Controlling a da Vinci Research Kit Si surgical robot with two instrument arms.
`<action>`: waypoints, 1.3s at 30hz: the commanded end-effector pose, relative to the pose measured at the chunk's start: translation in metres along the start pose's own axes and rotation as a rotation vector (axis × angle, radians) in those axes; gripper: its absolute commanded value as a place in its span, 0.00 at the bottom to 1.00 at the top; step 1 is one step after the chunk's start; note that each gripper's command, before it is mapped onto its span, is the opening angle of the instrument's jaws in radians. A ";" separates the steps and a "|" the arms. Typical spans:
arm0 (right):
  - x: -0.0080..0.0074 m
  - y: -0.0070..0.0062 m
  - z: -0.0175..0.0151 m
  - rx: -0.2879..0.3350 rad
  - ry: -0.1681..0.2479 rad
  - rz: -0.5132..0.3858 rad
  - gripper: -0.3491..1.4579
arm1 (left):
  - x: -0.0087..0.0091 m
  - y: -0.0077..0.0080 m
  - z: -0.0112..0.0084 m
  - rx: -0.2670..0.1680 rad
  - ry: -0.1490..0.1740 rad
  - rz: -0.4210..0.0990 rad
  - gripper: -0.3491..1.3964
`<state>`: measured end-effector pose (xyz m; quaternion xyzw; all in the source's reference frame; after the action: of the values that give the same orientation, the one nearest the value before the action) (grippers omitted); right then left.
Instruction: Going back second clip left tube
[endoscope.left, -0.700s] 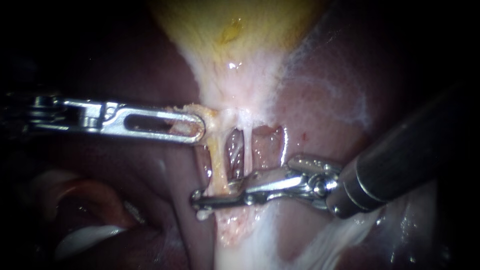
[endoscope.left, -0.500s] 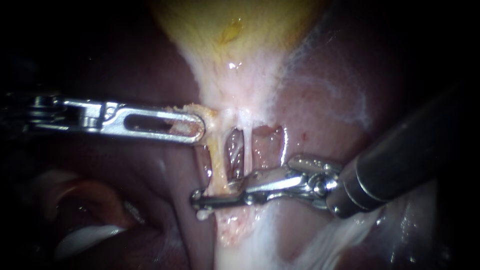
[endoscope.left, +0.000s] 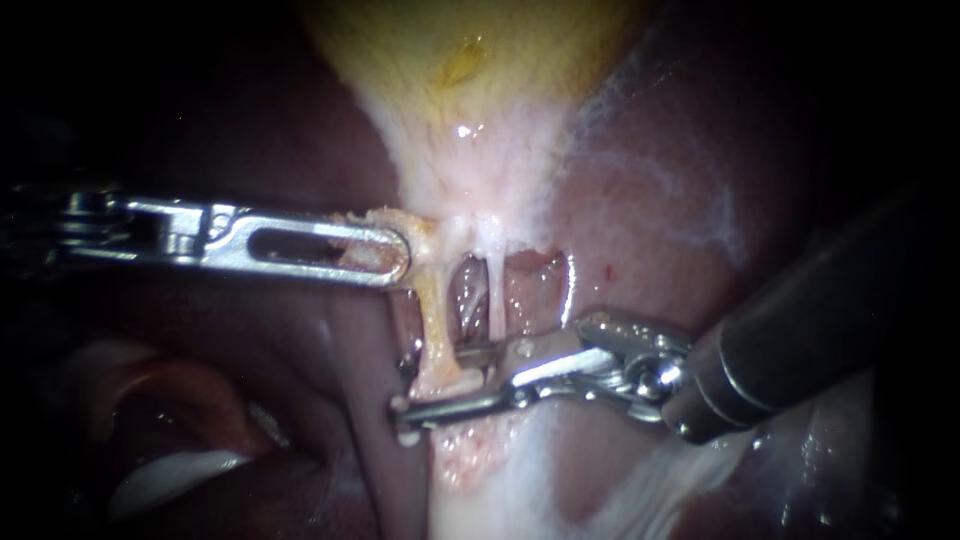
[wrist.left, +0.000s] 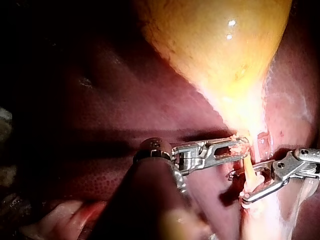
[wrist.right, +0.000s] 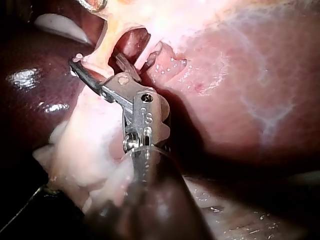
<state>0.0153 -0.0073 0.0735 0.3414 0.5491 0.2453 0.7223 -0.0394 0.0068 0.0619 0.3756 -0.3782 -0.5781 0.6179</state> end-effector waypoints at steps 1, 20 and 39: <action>0.0000 -0.0001 -0.0001 0.000 0.000 -0.006 0.47 | 0.0000 0.0000 0.0000 0.000 0.000 0.000 0.00; -0.0005 -0.0022 -0.0017 0.040 -0.012 -0.109 0.47 | 0.0001 0.0000 0.0000 0.000 0.000 0.000 0.00; -0.0005 -0.0009 -0.0054 -0.008 -0.002 -0.217 0.47 | 0.0001 0.0000 -0.0001 0.000 0.000 0.000 0.00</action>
<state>0.0094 -0.0068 0.0720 0.2739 0.5824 0.1651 0.7474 -0.0393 0.0068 0.0619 0.3755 -0.3783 -0.5779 0.6181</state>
